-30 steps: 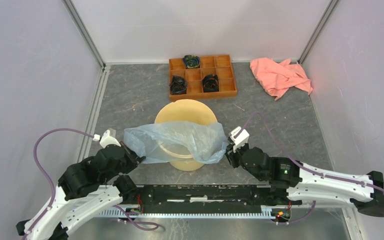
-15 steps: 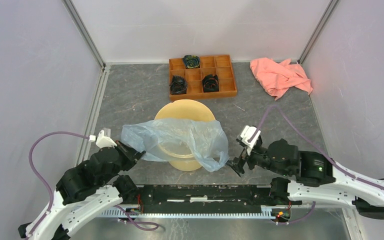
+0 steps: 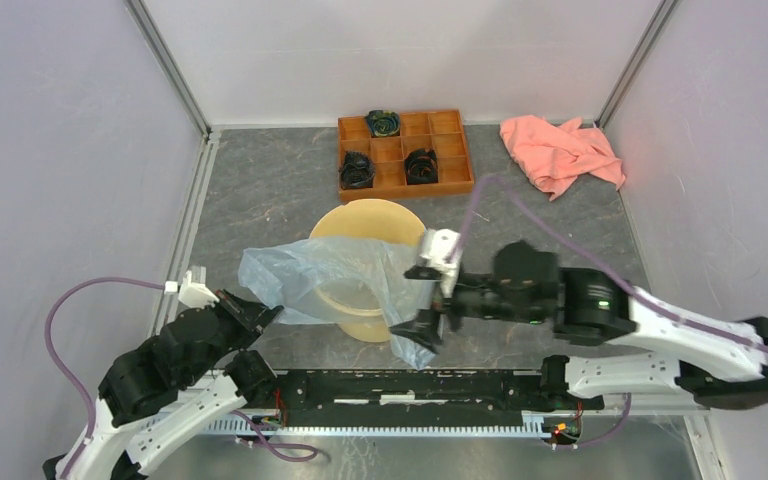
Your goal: Put the trash bags into the trash bin
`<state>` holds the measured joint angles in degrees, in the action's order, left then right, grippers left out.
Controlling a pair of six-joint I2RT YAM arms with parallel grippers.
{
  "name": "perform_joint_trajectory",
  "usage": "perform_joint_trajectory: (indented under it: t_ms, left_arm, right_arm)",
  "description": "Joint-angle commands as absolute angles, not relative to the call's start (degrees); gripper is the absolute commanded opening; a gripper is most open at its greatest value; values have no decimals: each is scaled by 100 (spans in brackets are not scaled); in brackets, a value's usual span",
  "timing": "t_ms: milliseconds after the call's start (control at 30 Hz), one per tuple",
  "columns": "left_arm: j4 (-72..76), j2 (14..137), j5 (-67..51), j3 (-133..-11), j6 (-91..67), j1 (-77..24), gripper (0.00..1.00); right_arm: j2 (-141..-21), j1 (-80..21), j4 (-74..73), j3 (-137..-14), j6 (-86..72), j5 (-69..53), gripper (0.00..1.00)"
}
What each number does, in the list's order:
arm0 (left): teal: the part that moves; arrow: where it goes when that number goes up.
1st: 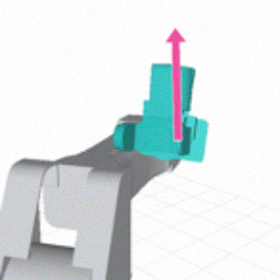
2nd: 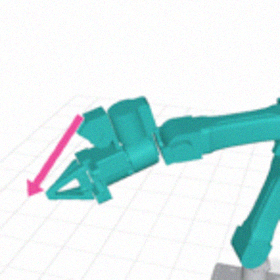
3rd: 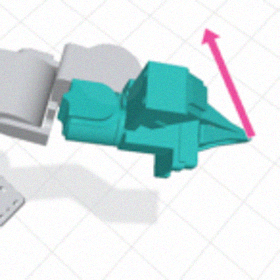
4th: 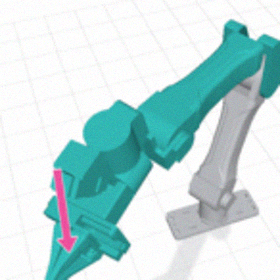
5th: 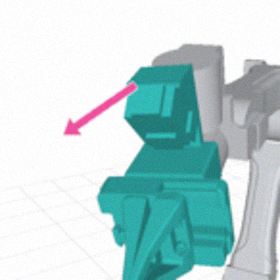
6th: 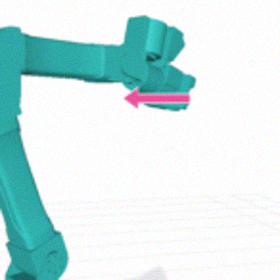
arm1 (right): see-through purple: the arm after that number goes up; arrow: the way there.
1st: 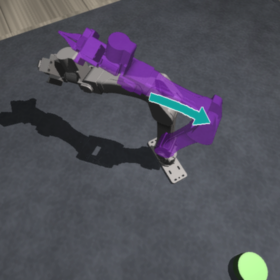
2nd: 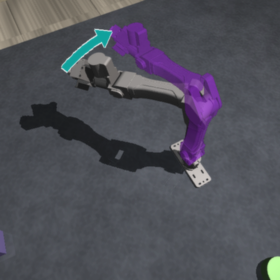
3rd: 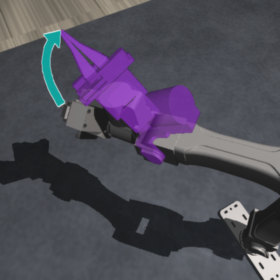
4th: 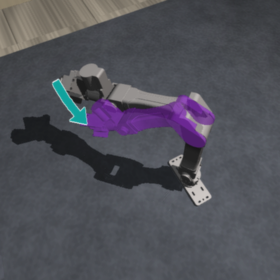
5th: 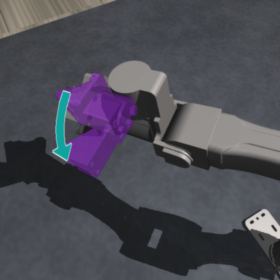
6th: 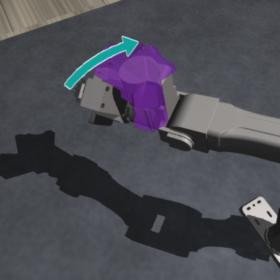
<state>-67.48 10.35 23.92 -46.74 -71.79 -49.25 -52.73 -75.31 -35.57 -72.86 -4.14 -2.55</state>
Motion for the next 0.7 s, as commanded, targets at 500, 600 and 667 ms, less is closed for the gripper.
perform_joint_trajectory:
  t_ms: [500,600,667]
  left_arm:
    - [-6729,742,2880,-4656,-7559,-4931,19]
    - [-6710,713,2992,-4683,-7563,-4931,19]
    - [-6665,722,3014,-4687,-7549,-4931,19]
  right_arm:
    - [-8728,-9839,-6725,-9381,-2433,6550,94]
    - [-8514,-9985,-6375,-9013,-2359,6038,98]
    - [-8303,-9991,-6185,-8666,-2605,5814,98]
